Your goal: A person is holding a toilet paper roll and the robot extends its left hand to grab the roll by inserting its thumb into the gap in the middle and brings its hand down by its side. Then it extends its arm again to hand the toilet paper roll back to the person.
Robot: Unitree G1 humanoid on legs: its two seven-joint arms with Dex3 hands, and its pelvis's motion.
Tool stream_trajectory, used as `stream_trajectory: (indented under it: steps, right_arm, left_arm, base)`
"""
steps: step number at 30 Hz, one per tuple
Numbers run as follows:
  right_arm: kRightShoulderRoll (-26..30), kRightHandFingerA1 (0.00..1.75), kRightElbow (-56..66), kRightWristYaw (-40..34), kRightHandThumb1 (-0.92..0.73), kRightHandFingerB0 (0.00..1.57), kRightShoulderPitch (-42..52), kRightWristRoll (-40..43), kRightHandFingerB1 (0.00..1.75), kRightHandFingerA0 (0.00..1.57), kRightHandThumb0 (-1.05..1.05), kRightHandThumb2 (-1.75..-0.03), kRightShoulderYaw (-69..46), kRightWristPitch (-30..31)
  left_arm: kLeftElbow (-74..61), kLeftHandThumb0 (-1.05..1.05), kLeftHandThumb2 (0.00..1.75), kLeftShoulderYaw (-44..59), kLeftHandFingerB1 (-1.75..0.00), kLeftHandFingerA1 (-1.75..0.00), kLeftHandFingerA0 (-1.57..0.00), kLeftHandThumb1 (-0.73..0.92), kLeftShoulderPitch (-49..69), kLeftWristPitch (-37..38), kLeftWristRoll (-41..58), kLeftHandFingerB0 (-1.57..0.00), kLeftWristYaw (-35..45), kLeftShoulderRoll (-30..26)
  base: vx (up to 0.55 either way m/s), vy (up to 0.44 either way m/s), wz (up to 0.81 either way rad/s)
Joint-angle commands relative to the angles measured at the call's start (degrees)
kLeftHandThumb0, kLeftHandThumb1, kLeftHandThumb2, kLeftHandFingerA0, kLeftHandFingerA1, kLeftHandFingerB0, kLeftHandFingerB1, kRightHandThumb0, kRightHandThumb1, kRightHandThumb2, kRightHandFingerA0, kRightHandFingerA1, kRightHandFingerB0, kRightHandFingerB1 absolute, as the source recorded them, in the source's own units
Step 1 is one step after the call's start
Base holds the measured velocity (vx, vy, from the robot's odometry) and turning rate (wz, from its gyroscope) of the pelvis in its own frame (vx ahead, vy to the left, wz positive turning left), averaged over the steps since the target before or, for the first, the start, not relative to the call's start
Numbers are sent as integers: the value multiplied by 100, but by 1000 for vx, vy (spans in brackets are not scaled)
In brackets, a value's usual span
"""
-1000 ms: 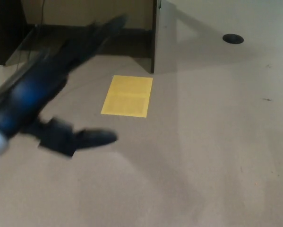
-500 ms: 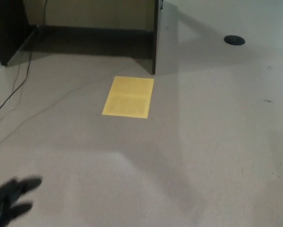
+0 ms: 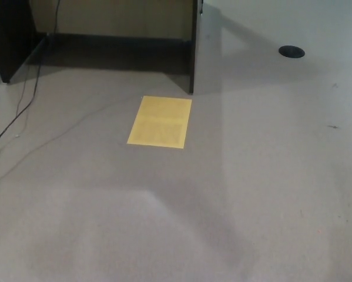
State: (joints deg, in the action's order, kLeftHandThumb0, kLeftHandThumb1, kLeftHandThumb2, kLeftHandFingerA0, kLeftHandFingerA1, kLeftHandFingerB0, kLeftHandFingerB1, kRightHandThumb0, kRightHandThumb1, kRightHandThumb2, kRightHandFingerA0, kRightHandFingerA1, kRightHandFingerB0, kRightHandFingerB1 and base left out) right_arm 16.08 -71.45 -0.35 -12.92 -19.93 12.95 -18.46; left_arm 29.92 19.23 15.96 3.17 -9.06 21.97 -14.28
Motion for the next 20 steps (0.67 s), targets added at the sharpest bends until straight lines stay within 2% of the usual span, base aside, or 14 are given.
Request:
stream_trajectory:
  steps: [1, 8, 15, 20]
  right_arm:
    - [190, 62, -98, 29, -65, 61, 30, 132, 42, 79, -38, -60, -175, 150]
    - [184, 57, -111, 16, -64, 60, 149, 88, 43, 77, -39, -60, -166, 94]
    - [199, 67, -109, 33, -66, 62, 189, 75, 43, 80, -37, -59, -186, 108]
    - [200, 61, -110, 67, -66, 61, 167, 74, 44, 76, -38, -60, -202, 116]
  left_arm:
    - [1388, -33, 59, -142, -34, -39, -32, 41, -58, 2086, -437, -26, -1525, -503]
    - [1786, -32, 58, -270, -34, -39, -31, 41, -88, 2412, -342, -27, -1580, -595]
    - [2191, -28, 57, -398, -33, -38, -30, 40, -213, 2712, -212, -27, -1648, -637]
    - [2386, -28, 57, -513, -33, -37, -27, 42, -322, 2815, -227, -26, -1756, -701]
  base:
    - [0, 0, 0]
    - [0, 0, 0]
    - [0, 0, 0]
    - [0, 0, 0]
